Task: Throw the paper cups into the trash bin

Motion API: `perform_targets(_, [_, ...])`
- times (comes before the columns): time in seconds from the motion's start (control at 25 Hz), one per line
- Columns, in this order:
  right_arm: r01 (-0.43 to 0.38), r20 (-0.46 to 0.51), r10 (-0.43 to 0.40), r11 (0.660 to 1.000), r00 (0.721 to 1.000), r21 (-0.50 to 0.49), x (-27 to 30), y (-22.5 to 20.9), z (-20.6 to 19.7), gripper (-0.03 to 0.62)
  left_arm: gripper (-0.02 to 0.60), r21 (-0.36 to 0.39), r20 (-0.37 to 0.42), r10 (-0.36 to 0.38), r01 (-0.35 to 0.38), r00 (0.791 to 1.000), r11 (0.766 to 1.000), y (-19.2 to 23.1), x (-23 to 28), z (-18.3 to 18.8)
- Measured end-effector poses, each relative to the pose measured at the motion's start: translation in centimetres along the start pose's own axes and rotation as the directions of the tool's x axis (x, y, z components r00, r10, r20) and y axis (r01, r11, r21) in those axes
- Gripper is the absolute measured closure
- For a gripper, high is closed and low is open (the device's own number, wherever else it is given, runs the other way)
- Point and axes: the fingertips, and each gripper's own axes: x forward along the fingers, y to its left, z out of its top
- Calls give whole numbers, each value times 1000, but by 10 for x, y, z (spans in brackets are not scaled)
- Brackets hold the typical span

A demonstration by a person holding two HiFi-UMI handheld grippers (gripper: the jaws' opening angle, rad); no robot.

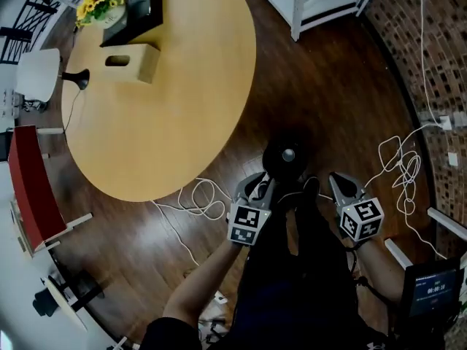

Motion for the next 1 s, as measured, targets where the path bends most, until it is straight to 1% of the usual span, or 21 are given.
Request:
perform_targets(0.08, [8, 31, -6, 999, 1000, -47, -10, 16, 22, 585, 499, -4, 81, 12, -11, 997, 1000, 4, -32, 32])
perform_targets(0.16, [21, 64, -17, 997, 998, -71, -25, 33, 40, 585, 500, -20, 140, 18, -16, 990, 1000, 2, -64, 53])
perform_targets(0.28, [45, 111, -37, 996, 993, -73, -55, 63, 52, 585, 506, -28, 198, 4, 2, 980, 1000, -13, -113, 69])
perform_targets(0.44, [84, 177, -71, 995, 982, -63, -84, 89, 67, 585, 508, 1, 283, -28, 29, 959, 1000, -27, -157, 87])
perform_targets(0.56, [99, 223, -83, 993, 971, -61, -102, 107, 72, 585, 513, -17, 310, -53, 62, 949, 998, -33, -175, 87])
perform_targets(0.64, [93, 252, -71, 993, 965, -73, -111, 119, 73, 585, 518, -18, 319, -58, 67, 946, 998, -35, -183, 83])
perform_targets(0.72, [82, 284, -52, 992, 957, -96, -118, 127, 75, 585, 518, -10, 341, -43, 50, 939, 999, -37, -191, 82])
perform_targets(0.8, [70, 310, -32, 991, 950, -112, -128, 134, 72, 585, 522, -20, 369, -21, 30, 929, 999, -46, -203, 81])
perform_targets(0.92, [33, 335, 11, 992, 942, -125, -149, 145, 54, 585, 532, -35, 403, 23, -9, 915, 999, -72, -226, 69])
perform_targets(1.0, [-7, 353, 57, 990, 934, -143, -164, 153, 41, 585, 539, -39, 411, 43, -30, 911, 999, -96, -237, 60])
